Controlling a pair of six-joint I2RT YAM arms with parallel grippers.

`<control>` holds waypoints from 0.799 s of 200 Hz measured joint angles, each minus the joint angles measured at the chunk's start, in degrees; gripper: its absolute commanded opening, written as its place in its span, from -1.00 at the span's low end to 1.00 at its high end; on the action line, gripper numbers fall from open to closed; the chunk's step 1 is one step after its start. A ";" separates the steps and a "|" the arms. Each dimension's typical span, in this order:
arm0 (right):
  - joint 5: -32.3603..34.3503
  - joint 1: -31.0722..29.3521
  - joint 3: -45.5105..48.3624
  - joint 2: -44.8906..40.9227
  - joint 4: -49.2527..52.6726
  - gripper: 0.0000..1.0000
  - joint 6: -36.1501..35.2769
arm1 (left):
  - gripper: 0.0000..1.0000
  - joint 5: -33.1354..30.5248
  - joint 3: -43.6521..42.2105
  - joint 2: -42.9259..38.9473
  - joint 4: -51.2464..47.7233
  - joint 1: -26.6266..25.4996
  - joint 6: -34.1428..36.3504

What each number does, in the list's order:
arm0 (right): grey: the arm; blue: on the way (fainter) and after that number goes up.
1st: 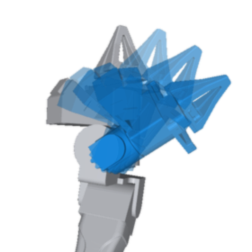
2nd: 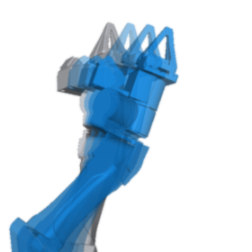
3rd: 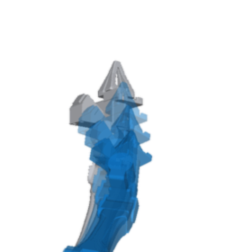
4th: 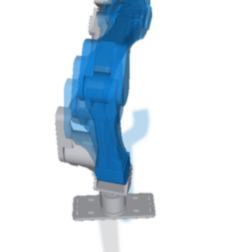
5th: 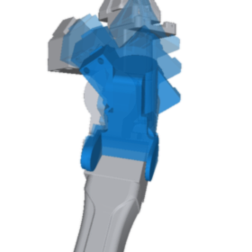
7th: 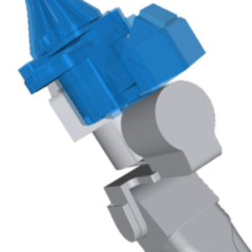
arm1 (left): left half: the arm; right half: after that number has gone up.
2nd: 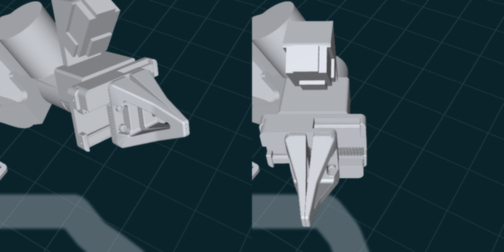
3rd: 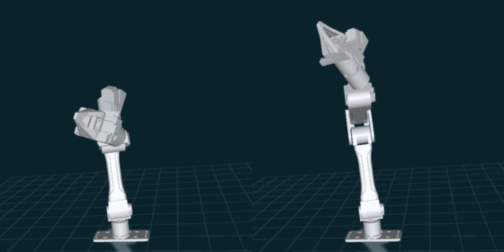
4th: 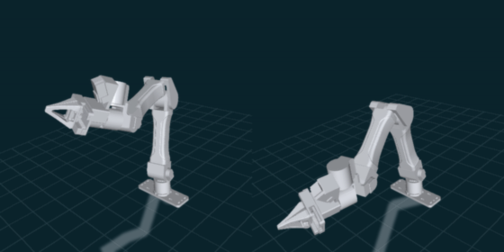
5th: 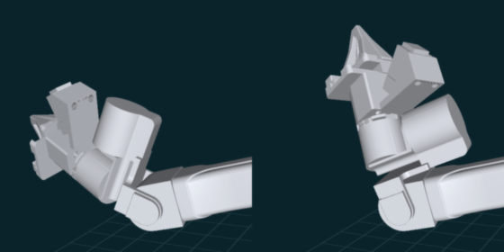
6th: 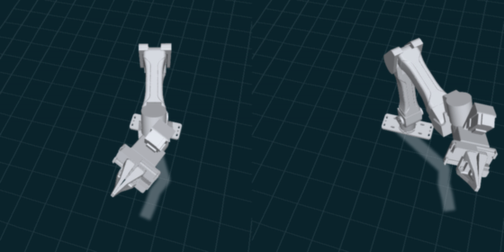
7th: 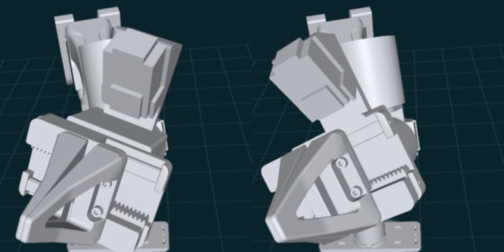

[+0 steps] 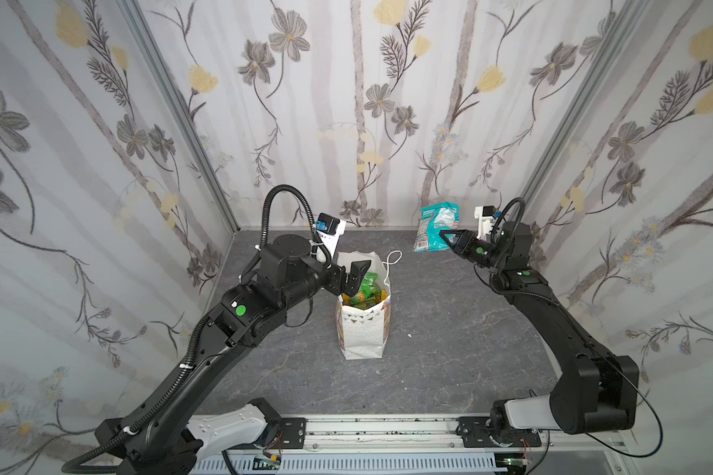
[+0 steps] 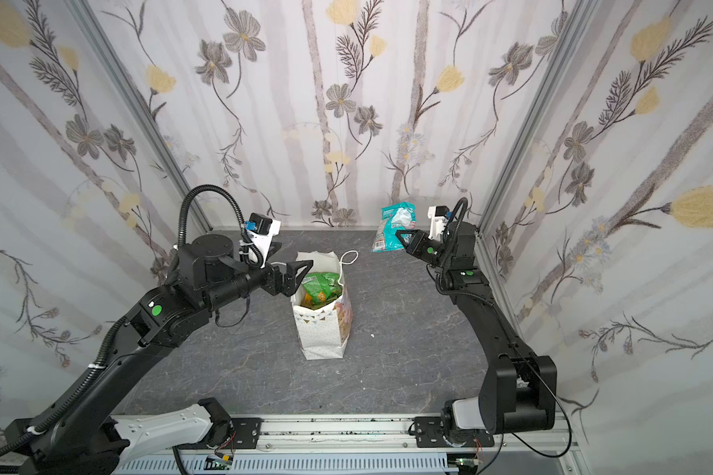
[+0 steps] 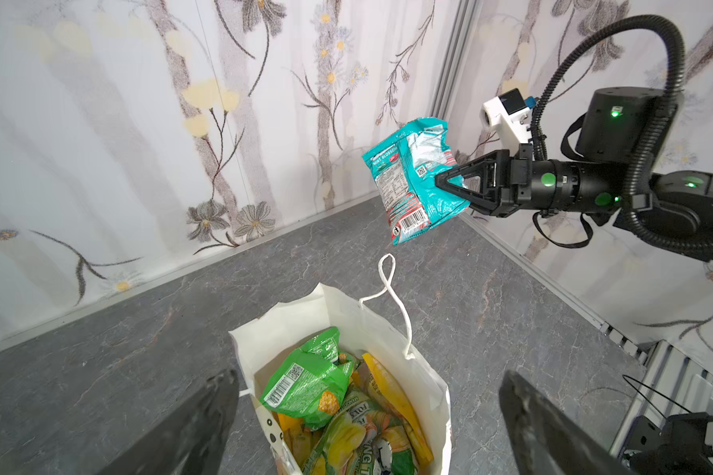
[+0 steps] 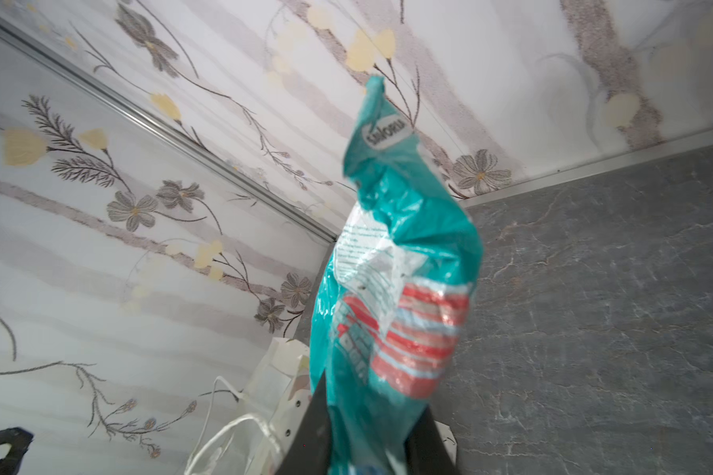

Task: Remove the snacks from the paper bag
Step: 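Open the left gripper and carry the teal pack away with the right gripper, then lower the teal pack onto the table beside the bag and release it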

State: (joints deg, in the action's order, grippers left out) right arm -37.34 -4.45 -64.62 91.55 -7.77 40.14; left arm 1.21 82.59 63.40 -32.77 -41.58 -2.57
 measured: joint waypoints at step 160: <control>-1.81 2.93 -27.34 42.86 10.03 -0.93 -2.71 | 1.00 0.17 -2.29 -0.22 -5.55 0.00 -2.84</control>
State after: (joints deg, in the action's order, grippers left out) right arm -39.16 -1.52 -91.96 134.41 2.26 37.43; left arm 1.39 80.29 63.18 -38.33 -41.58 -5.41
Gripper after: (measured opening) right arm 0.185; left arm 0.997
